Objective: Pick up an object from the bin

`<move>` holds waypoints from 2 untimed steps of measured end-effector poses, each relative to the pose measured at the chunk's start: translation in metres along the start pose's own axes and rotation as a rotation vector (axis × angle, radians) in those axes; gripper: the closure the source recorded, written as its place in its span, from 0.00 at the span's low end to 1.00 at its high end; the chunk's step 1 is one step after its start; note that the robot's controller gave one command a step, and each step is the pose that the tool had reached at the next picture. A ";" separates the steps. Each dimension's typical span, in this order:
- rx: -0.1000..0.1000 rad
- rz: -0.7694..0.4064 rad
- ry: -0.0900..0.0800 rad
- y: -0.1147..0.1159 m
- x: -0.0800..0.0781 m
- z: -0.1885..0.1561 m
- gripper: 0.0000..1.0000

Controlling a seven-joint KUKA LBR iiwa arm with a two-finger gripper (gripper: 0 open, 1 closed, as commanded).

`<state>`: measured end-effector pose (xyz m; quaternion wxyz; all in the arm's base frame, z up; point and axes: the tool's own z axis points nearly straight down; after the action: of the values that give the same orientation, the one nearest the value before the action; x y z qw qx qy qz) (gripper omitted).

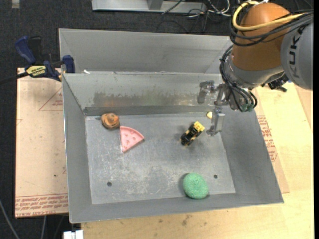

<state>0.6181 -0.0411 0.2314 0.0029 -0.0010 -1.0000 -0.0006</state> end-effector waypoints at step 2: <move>0.001 -0.132 -0.011 -0.006 -0.010 0.049 0.00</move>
Offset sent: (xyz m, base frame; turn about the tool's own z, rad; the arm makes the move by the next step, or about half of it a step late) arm 0.0244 -0.0178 -0.1614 -0.3943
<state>0.6279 -0.0466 0.1827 -0.0026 0.0652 -0.9979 -0.0001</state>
